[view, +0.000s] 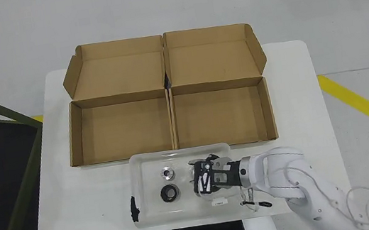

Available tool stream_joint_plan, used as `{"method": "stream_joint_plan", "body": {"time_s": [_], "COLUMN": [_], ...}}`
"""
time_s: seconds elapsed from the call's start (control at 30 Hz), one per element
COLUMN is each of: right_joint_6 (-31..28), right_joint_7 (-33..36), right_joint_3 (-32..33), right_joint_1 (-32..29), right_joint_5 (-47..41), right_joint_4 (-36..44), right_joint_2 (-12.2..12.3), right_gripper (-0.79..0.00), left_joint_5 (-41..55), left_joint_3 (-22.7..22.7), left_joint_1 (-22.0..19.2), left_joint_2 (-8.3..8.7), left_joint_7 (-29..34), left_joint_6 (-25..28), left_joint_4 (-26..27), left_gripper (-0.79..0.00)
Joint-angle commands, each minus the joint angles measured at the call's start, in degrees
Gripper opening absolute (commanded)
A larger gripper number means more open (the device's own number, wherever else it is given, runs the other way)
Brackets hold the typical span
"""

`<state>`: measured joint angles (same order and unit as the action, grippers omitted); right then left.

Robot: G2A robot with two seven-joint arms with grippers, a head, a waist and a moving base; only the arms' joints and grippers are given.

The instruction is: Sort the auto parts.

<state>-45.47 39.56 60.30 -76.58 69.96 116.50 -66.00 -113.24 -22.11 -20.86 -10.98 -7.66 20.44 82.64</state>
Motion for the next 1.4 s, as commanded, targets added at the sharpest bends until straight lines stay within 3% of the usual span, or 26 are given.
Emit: {"method": "stream_joint_plan", "body": {"time_s": [0.0, 0.6, 1.37], "right_joint_6": [-0.5, 0.5, 4.4], "right_joint_7": [-0.8, -10.7, -16.8], "right_joint_3": [0.5, 3.9, 6.9], "right_joint_1": [-0.1, 1.9, 6.0], "right_joint_5": [-0.6, -5.5, -7.7], "right_joint_4": [1.1, 5.9, 0.7], "right_joint_2": [0.2, 0.9, 1.3], "right_gripper": [-0.785, -0.785, -0.785], "left_joint_5": [0.0, 0.0, 0.0], "left_joint_3": [0.0, 0.0, 0.0], "left_joint_1": [0.0, 0.0, 0.0], "left_joint_2": [0.0, 0.0, 0.0], "left_joint_7": [0.0, 0.0, 0.0], "left_joint_6": [0.0, 0.0, 0.0], "left_joint_4": [0.0, 0.0, 0.0], "left_gripper": [0.0, 0.0, 0.0]}}
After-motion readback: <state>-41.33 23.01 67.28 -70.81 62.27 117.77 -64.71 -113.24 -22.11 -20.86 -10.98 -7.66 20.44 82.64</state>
